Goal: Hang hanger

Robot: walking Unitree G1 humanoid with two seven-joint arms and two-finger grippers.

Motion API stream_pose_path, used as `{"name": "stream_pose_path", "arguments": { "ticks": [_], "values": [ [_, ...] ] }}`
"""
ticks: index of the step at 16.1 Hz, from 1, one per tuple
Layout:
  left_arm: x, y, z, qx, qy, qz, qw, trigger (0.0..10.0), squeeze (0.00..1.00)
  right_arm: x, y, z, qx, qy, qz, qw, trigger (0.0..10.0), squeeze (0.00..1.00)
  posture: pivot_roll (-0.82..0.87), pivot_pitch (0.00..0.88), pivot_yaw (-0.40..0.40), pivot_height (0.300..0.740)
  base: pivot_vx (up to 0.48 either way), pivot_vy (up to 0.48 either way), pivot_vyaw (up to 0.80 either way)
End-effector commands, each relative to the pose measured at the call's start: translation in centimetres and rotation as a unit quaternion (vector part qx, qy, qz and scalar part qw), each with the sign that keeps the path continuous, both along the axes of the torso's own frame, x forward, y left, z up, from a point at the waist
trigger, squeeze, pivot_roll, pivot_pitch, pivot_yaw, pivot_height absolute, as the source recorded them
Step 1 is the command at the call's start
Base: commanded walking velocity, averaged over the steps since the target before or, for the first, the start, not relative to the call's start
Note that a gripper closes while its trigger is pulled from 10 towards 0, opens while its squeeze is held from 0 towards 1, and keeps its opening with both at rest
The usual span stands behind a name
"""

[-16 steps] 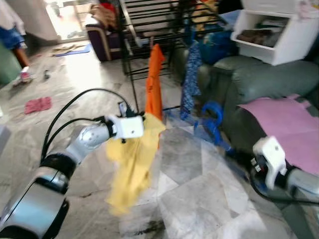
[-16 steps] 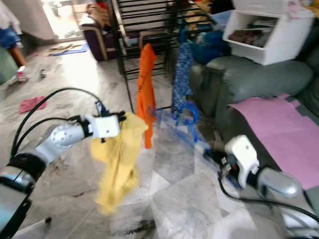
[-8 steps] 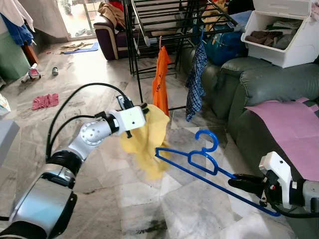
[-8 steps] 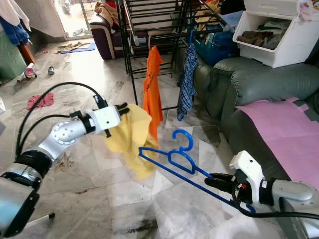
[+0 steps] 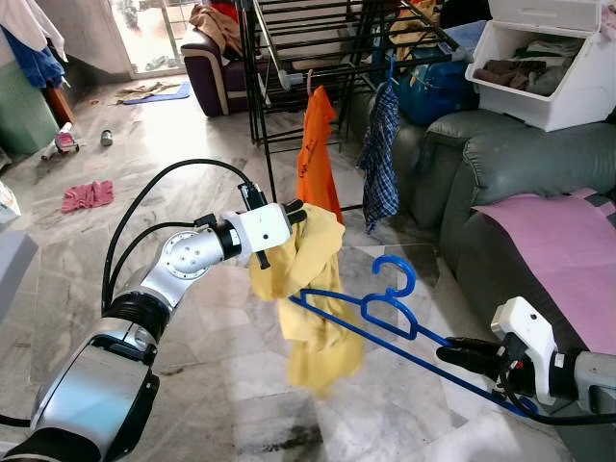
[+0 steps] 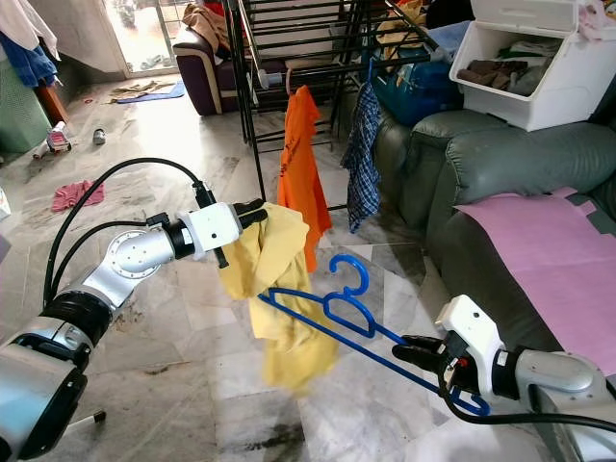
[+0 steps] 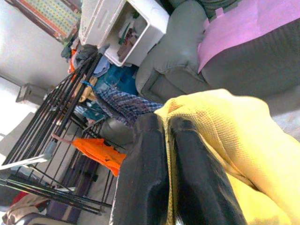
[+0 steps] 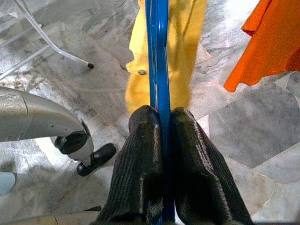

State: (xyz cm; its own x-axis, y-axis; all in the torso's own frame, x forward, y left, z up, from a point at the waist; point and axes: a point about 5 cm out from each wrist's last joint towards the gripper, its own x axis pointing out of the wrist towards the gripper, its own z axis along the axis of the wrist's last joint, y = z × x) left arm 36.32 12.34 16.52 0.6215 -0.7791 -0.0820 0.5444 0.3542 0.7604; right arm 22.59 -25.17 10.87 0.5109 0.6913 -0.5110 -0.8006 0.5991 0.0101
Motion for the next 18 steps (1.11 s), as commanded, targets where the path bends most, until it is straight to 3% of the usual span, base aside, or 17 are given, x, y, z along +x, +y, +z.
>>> {"name": "stream_pose_path", "arguments": {
  "ticks": [1,6,13,18],
  "values": [
    [0.1,0.8,0.8,-0.007,-0.013,0.006,1.0,10.0,0.0,0.2,-0.3,0.7,-0.006,-0.011,0.005,1.0,10.0,0.0,-0.05,0.0,0.055,0.74,0.0,0.0,0.0],
    [0.3,1.7,0.2,0.021,-0.009,0.031,0.999,10.0,0.0,-0.1,-0.5,0.7,-0.014,0.008,0.022,1.0,10.0,0.0,-0.05,0.0,0.053,0.74,0.0,0.0,0.0],
    [-0.3,1.6,-0.5,0.03,0.011,0.004,0.999,10.0,0.0,1.1,-1.5,0.4,-0.067,-0.037,-0.012,0.997,10.0,0.0,-0.04,0.0,0.061,0.74,0.0,0.0,0.0],
    [-0.7,1.0,-0.7,0.026,0.018,-0.023,0.999,10.0,0.0,1.7,-1.5,0.1,-0.073,-0.056,-0.02,0.996,10.0,0.0,-0.04,0.0,0.062,0.74,0.0,0.0,0.0]
  ]
}}
